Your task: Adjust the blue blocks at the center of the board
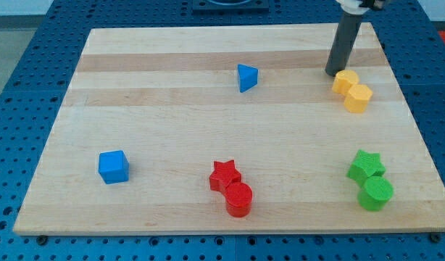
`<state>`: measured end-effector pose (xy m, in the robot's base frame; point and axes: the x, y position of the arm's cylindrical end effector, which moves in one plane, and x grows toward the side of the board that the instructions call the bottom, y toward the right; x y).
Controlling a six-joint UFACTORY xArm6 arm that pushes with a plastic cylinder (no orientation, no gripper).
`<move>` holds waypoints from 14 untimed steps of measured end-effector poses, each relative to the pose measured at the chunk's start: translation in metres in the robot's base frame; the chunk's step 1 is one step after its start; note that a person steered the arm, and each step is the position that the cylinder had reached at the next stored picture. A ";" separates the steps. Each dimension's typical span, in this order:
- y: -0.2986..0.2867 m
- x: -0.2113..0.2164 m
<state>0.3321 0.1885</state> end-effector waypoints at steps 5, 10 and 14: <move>-0.161 0.025; -0.410 0.089; -0.369 0.209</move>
<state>0.5407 -0.1807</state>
